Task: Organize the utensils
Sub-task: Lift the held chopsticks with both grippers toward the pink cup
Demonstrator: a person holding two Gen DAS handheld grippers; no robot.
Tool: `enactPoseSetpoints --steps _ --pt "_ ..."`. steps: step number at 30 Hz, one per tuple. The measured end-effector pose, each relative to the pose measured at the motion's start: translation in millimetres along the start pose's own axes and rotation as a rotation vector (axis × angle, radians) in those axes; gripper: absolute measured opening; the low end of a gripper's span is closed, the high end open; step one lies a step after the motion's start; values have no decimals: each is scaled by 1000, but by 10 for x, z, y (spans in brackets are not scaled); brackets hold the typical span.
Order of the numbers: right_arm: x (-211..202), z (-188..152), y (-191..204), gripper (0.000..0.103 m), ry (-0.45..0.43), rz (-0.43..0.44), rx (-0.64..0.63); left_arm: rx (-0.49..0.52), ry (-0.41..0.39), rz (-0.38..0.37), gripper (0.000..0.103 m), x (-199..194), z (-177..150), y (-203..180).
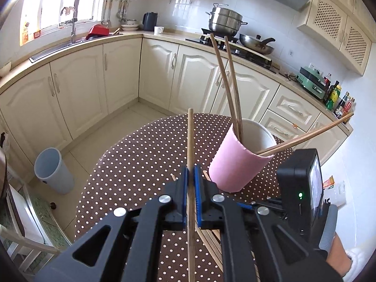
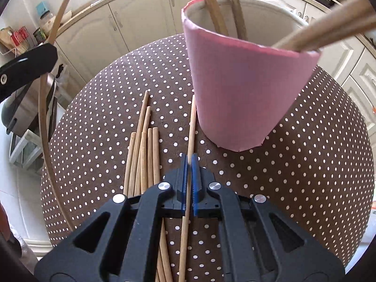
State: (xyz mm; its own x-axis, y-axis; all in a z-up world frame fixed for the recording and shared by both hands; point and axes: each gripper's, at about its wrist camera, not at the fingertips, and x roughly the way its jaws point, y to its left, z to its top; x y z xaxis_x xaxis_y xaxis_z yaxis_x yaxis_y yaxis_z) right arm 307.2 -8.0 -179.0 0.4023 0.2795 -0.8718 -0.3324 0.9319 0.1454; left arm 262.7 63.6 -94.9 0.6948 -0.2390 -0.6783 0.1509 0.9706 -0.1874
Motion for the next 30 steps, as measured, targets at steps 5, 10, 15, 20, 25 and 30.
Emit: enactPoseSetpoints --steps 5,10,15,20,25,30 --pt "56 94 -29 6 19 5 20 4 5 0 6 15 -16 -27" --pt "61 172 -25 12 28 -6 16 2 8 1 6 5 -25 -9" --pt "133 146 59 20 36 -11 4 5 11 0 6 -2 -36 -7" --pt "181 131 117 6 22 -37 -32 5 16 -2 6 -3 -53 -8" --pt "104 55 88 5 -9 -1 -14 16 14 -5 6 -45 -59 -45" --pt "-311 -13 143 5 -109 59 -17 29 -7 -16 6 -164 -34 -119"
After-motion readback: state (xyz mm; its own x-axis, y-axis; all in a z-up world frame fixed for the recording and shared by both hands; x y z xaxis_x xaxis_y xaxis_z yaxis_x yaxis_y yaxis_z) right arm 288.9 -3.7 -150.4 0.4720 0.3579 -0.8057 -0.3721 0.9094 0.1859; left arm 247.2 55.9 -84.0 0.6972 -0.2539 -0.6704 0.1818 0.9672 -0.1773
